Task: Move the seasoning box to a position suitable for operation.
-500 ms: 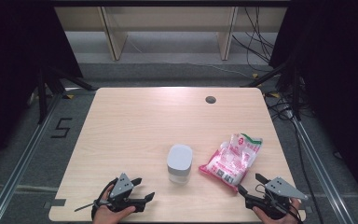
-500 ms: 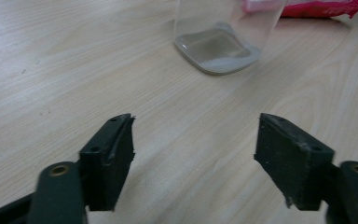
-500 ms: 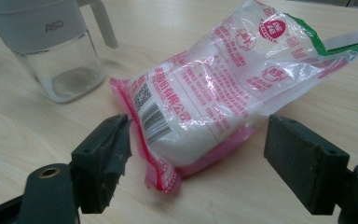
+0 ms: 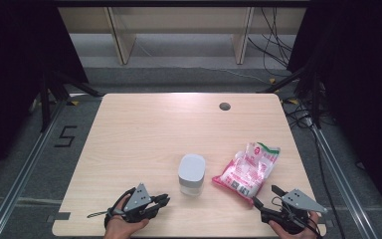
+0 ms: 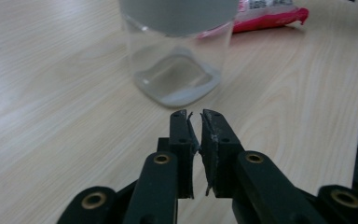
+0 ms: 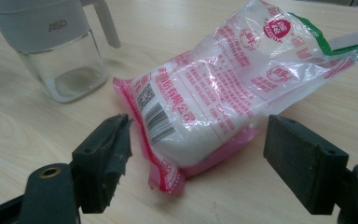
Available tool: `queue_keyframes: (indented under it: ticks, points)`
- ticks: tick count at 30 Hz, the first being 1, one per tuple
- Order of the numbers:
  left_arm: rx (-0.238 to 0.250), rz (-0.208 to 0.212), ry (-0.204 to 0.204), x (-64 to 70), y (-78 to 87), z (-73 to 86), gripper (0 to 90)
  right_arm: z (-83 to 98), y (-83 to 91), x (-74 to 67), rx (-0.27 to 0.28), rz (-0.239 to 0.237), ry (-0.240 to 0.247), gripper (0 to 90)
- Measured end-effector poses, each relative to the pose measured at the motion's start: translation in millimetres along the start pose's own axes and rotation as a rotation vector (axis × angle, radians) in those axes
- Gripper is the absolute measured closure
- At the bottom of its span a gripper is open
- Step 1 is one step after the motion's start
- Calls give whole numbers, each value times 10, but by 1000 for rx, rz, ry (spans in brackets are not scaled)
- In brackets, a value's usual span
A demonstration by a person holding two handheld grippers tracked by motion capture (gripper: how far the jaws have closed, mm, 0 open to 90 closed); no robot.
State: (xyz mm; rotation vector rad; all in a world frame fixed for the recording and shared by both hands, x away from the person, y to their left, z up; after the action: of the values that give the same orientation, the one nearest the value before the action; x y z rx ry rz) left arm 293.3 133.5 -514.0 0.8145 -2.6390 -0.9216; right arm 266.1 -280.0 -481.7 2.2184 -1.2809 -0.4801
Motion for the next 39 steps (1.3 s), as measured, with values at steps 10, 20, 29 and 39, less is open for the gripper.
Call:
queue_keyframes:
  ticks: [10,20,29,39]
  points:
    - [-4,31,-47,93,-221,-199,879,-1,1,-9,-10,-13,-2,237]
    - [11,-46,-2,-109,-251,-215,880,0,-8,-9,-12,-15,1,237]
    - [-21,-82,-38,-174,-390,-271,893,2,-14,-16,-11,-18,-8,238]
    - [-18,-43,-63,-36,-454,-333,893,0,-23,0,-3,-9,12,238]
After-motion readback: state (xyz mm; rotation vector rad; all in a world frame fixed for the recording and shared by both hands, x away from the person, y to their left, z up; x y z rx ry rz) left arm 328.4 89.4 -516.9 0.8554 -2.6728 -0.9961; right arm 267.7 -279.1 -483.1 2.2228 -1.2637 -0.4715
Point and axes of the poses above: each handheld gripper's, and its own axes: y roughly backward along the jaws, z roughly out of its underside, x roughly to its right, the point moved 1 cm from there along -y, roughly forward along the jaws, and after that the axes turned 9 degrees about -x, right-handed, at the moved point
